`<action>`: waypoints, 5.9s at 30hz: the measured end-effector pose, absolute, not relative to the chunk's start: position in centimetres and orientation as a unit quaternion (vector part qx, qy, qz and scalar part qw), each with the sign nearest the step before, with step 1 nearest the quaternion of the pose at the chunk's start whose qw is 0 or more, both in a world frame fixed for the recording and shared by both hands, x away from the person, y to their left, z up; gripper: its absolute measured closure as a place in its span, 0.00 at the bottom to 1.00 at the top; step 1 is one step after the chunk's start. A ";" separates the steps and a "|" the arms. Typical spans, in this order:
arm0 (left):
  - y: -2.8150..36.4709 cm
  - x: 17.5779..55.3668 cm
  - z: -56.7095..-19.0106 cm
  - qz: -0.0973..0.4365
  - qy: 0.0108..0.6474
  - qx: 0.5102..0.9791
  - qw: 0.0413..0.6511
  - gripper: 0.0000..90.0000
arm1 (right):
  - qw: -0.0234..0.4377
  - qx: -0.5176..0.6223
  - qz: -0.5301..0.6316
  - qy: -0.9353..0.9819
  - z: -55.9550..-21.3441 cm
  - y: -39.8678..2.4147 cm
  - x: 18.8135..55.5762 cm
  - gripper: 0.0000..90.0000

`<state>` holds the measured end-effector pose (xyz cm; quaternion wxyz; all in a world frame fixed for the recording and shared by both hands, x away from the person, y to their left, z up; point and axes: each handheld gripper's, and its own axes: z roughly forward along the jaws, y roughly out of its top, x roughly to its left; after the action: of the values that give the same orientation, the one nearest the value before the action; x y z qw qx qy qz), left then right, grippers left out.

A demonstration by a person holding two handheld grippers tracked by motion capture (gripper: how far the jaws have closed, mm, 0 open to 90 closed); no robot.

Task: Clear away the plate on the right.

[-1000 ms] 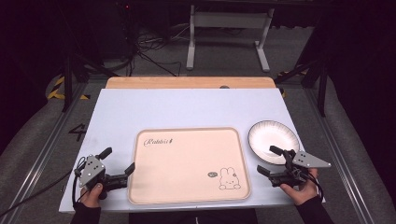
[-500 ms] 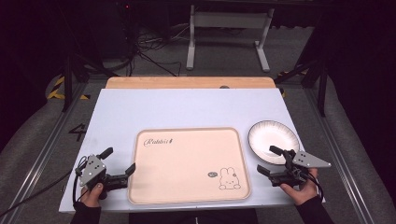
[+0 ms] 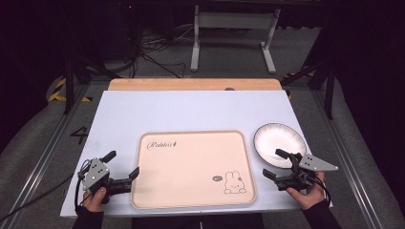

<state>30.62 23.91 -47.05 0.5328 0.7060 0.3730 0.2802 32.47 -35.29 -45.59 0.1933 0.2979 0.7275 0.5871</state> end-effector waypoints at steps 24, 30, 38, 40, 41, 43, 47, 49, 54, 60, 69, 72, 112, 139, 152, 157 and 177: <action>23.8 30.6 -47.0 0.281 0.373 0.709 0.529 0.00 | 0.201 0.330 0.582 0.715 -44.2 -36.0 33.0 0.04; 23.8 30.7 -47.0 0.282 0.372 0.709 0.529 0.00 | 0.205 0.326 0.576 0.721 -43.3 -36.0 33.3 0.05; 23.8 30.7 -47.0 0.282 0.373 0.709 0.528 0.00 | 0.211 0.325 0.584 0.713 -42.0 -36.3 33.7 0.05; 23.8 30.7 -47.0 0.282 0.372 0.709 0.528 0.00 | 0.212 0.325 0.586 0.712 -41.6 -36.3 33.8 0.05; 23.8 30.7 -47.0 0.282 0.372 0.709 0.528 0.00 | 0.213 0.324 0.586 0.712 -41.5 -36.3 33.9 0.06; 23.8 30.7 -47.0 0.282 0.372 0.709 0.528 0.00 | 0.212 0.323 0.585 0.713 -41.2 -36.3 34.1 0.06; 23.8 30.7 -47.0 0.283 0.373 0.709 0.527 0.00 | 0.207 0.330 0.582 0.714 -40.9 -36.6 34.7 0.07; 23.8 30.7 -47.0 0.283 0.373 0.709 0.527 0.00 | 0.205 0.337 0.580 0.713 -40.8 -36.8 35.0 0.07; 23.7 30.7 -47.0 0.283 0.372 0.710 0.526 0.00 | 0.205 0.357 0.574 0.708 -40.4 -37.7 36.1 0.07; 23.7 30.6 -47.0 0.283 0.372 0.710 0.527 0.00 | 0.216 0.368 0.569 0.703 -40.1 -38.5 36.8 0.07; 23.7 30.6 -47.0 0.283 0.372 0.710 0.526 0.00 | 0.227 0.382 0.566 0.695 -39.8 -39.5 37.9 0.07; 23.7 30.6 -47.0 0.283 0.372 0.710 0.526 0.00 | 0.229 0.385 0.564 0.694 -39.7 -39.8 38.3 0.07; 23.7 30.6 -47.0 0.283 0.369 0.712 0.526 0.00 | 0.196 0.562 0.428 0.680 -43.4 -44.5 41.5 0.32; 23.7 30.6 -47.0 0.283 0.368 0.713 0.525 0.00 | 0.081 0.645 0.417 0.635 -44.7 -45.2 41.4 0.67; 23.6 30.7 -47.0 0.284 0.368 0.713 0.524 0.00 | 0.100 0.667 0.411 0.614 -44.9 -45.1 41.0 0.84; 23.6 30.7 -47.0 0.284 0.368 0.714 0.524 0.00 | 0.076 0.681 0.418 0.597 -44.9 -45.4 40.9 0.88; 23.6 30.7 -47.0 0.282 0.369 0.713 0.525 0.00 | 0.029 0.699 0.441 0.561 -44.3 -46.1 40.3 0.94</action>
<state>30.66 23.65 -47.03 0.5248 0.7134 0.3689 0.2821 40.33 -46.07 -44.29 0.0292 0.6995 0.5615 0.4411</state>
